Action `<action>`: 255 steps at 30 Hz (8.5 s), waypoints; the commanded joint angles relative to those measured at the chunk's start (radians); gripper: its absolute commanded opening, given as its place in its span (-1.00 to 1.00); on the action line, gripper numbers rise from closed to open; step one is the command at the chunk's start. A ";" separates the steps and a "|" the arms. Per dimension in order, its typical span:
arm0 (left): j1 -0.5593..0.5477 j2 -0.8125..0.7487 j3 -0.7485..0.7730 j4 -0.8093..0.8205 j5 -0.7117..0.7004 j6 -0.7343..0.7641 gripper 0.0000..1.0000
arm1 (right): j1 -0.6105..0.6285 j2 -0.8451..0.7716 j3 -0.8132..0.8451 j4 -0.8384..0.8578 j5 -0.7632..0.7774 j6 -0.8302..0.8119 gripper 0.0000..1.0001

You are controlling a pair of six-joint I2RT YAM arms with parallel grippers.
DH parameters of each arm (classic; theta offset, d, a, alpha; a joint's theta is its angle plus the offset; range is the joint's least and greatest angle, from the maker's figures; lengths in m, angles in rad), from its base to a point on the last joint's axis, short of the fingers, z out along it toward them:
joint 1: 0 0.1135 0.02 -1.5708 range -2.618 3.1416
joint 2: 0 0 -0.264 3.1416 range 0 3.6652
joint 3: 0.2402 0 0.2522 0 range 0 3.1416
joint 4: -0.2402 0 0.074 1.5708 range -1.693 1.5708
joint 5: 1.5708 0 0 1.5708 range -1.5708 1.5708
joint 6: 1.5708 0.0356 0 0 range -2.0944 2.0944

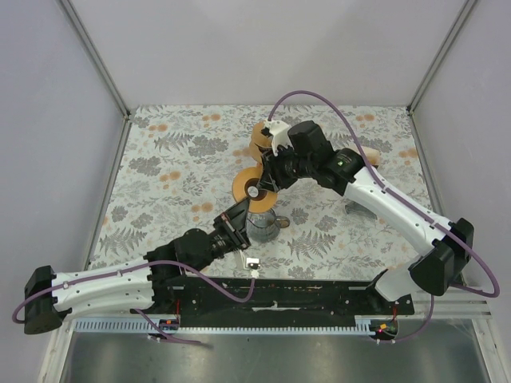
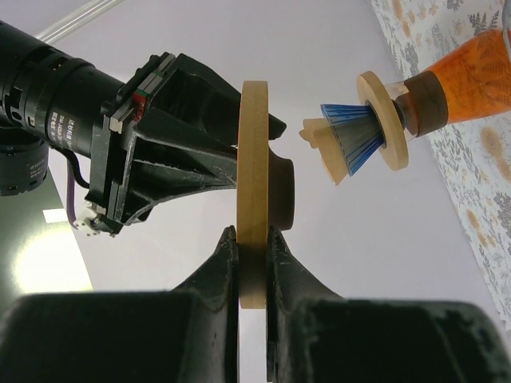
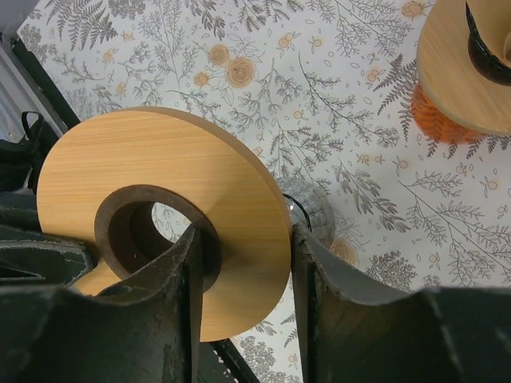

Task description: Place the coffee filter in the dripper

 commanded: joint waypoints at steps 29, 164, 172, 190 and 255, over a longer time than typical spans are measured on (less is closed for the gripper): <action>0.628 0.537 0.957 -1.218 0.289 -1.541 0.82 | -0.035 0.059 -0.149 0.051 0.088 -0.035 -1.00; 0.519 0.718 1.140 -1.155 0.708 -1.919 -0.96 | 0.533 -0.468 -0.597 0.531 0.489 -1.310 -0.90; 0.603 0.745 1.117 -1.131 0.688 -2.049 -0.96 | 0.498 -0.537 -0.478 0.551 0.510 -0.752 0.80; 0.716 0.697 0.981 -1.054 0.947 -2.216 -0.96 | 0.191 -0.238 -0.198 0.067 0.499 0.164 0.48; 0.731 0.784 0.757 -0.968 1.053 -2.250 -0.96 | -0.001 0.061 -0.339 0.082 0.134 0.144 -1.00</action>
